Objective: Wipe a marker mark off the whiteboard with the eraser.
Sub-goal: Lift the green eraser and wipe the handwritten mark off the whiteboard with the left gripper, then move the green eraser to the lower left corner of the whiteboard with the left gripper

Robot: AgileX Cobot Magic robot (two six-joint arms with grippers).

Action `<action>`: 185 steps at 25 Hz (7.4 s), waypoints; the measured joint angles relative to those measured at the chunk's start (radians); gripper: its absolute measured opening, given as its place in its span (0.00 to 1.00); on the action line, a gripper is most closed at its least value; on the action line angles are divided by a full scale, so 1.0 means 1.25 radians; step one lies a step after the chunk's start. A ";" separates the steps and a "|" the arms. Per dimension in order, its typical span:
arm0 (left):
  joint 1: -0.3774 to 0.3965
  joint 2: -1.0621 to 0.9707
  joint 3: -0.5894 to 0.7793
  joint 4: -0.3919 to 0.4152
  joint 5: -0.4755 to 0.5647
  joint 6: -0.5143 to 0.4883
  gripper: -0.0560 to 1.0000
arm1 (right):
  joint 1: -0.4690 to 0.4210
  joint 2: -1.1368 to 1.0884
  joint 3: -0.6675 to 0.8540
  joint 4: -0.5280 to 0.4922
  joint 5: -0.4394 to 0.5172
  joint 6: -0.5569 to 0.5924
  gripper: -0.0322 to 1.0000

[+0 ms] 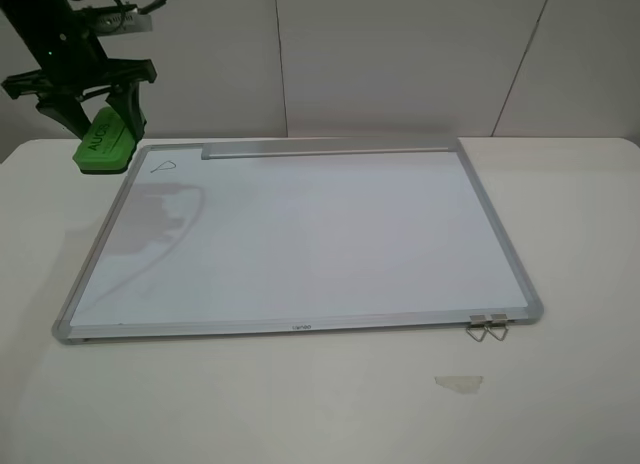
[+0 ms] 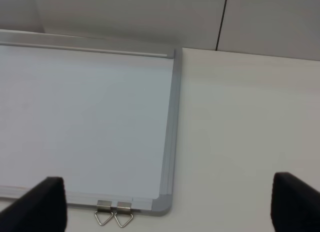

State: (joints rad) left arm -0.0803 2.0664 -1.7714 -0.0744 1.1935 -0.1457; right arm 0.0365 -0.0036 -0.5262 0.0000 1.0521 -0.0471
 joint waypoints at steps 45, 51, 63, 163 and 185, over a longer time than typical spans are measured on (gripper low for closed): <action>0.012 0.480 -0.477 -0.027 0.003 -0.021 0.62 | 0.000 0.000 0.000 0.000 0.000 0.000 0.82; -0.033 0.480 -0.477 0.012 0.003 -0.029 0.62 | 0.000 0.000 0.000 0.000 0.000 0.000 0.82; -0.027 0.481 -0.477 0.035 0.003 -0.059 0.62 | 0.000 0.000 0.000 0.000 0.000 0.000 0.82; 0.026 -0.299 0.788 0.052 -0.493 -0.148 0.61 | 0.000 0.000 0.000 0.000 0.000 0.000 0.82; 0.026 -0.219 0.829 -0.073 -0.675 0.069 0.61 | 0.000 0.000 0.000 0.000 0.000 0.000 0.82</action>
State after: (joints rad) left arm -0.0476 1.7926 -0.7355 -0.1654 0.3501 -0.0591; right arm 0.0365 -0.0036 -0.5262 0.0000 1.0521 -0.0471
